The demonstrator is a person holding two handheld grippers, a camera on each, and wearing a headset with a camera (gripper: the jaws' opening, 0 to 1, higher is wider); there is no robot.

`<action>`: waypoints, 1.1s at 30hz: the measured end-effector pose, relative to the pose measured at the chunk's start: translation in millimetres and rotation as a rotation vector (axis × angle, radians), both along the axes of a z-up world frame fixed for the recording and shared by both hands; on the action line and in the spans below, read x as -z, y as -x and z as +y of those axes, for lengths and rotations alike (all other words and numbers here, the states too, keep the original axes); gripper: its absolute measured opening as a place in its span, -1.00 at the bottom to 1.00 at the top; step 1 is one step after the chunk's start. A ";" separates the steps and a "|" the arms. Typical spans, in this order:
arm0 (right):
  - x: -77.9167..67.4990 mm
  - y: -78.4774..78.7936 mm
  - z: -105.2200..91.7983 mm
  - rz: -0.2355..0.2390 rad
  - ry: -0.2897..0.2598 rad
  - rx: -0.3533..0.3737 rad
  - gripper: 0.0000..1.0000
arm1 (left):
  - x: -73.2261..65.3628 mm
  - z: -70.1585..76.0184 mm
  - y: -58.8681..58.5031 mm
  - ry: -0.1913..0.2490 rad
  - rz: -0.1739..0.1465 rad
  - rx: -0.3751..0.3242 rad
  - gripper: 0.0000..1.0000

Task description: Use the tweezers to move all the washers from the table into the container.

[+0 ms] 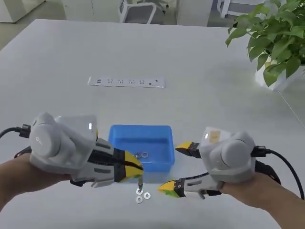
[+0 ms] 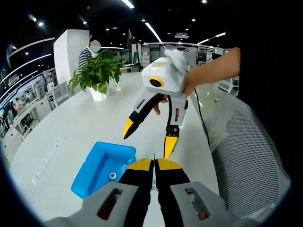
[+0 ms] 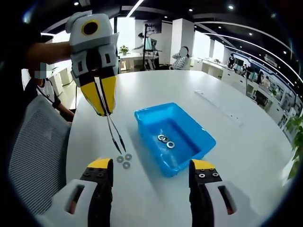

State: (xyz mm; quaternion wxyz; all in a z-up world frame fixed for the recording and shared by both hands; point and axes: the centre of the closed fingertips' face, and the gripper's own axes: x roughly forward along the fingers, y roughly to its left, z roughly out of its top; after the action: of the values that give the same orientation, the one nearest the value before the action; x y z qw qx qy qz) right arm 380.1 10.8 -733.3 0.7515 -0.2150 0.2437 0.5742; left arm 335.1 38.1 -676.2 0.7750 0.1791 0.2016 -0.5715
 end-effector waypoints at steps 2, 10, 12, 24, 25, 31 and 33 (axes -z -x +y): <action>-0.9 0.6 1.1 0.000 -0.007 0.002 0.38 | 0.8 -0.2 1.1 0.001 0.003 0.001 -0.89; 3.0 2.1 0.3 0.008 0.008 0.007 0.52 | 4.0 -0.4 5.2 0.004 0.013 0.010 -0.89; 4.4 3.3 -0.7 0.010 0.014 0.007 0.54 | 5.1 -0.5 6.2 0.005 0.017 0.012 -0.89; 10.3 8.9 -2.9 0.023 0.027 0.001 0.54 | 14.3 -0.1 10.7 -0.002 0.030 0.017 -0.89; 10.6 9.0 -2.9 0.023 0.028 0.000 0.54 | 14.9 -0.2 11.0 0.000 0.032 0.016 -0.89; 10.4 8.8 -2.6 0.022 0.026 0.000 0.54 | 19.5 0.8 11.0 -0.004 0.037 0.017 -0.89; 10.8 8.4 -2.7 0.020 0.026 0.000 0.54 | 20.5 1.0 10.6 -0.002 0.039 0.016 -0.89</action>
State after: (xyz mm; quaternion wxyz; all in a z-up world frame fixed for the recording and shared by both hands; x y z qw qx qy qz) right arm 371.7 8.1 -744.1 0.7460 -0.2187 0.2586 0.5733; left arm 324.5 39.0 -696.7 0.7662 0.1703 0.2161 -0.5807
